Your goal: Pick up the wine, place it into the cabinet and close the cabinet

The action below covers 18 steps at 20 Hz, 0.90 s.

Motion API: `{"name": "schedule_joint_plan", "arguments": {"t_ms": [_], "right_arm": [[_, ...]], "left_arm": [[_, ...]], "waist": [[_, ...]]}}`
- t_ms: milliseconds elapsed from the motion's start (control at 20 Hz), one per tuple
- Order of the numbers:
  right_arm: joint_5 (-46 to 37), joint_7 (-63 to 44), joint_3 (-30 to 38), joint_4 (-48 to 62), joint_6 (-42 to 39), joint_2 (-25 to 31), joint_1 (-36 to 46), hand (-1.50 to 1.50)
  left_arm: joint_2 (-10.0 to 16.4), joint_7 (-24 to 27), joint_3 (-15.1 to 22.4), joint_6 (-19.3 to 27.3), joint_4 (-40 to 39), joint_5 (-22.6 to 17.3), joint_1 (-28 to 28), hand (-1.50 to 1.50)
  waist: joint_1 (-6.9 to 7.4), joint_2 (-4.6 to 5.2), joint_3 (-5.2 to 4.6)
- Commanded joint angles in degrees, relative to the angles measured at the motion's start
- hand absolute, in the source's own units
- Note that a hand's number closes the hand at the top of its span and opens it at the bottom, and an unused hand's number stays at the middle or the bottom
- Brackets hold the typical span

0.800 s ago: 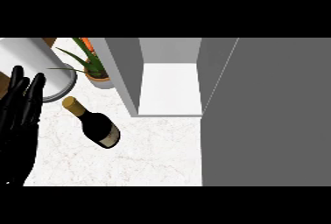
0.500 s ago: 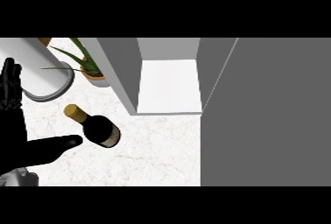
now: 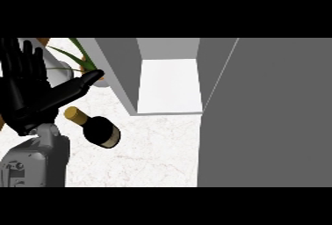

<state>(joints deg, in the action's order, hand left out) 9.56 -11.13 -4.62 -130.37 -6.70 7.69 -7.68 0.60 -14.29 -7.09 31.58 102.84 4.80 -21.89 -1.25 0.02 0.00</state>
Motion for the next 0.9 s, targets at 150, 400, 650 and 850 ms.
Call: {"name": "schedule_joint_plan", "arguments": {"t_ms": [150, 400, 650, 850], "right_arm": [[-0.39, -0.27, -1.85, -4.54, -1.69, -1.75, -5.90, -1.50], [4.75, -7.82, 3.32, -6.00, -1.60, 0.62, -0.10, -1.50], [7.96, -7.21, 6.95, -6.83, -4.24, 1.48, -1.80, -1.50], [3.53, -9.56, 0.98, -9.98, -3.02, -1.30, -3.79, -1.50]], "left_arm": [[-0.35, -4.60, 2.41, 5.98, -0.48, 2.73, -3.51, -1.50], [-0.59, -2.54, 4.21, 9.81, -7.17, 2.62, -8.77, -1.50], [2.29, -5.99, 2.47, 8.60, -6.25, 2.37, -10.21, -1.50], [-0.21, -5.45, 6.68, 10.70, -3.54, 3.98, -5.39, -1.50]], "waist": [[0.98, -0.10, 0.02], [0.92, -0.02, 0.01], [0.96, -0.05, 0.02], [1.00, -0.09, 0.01]]}}
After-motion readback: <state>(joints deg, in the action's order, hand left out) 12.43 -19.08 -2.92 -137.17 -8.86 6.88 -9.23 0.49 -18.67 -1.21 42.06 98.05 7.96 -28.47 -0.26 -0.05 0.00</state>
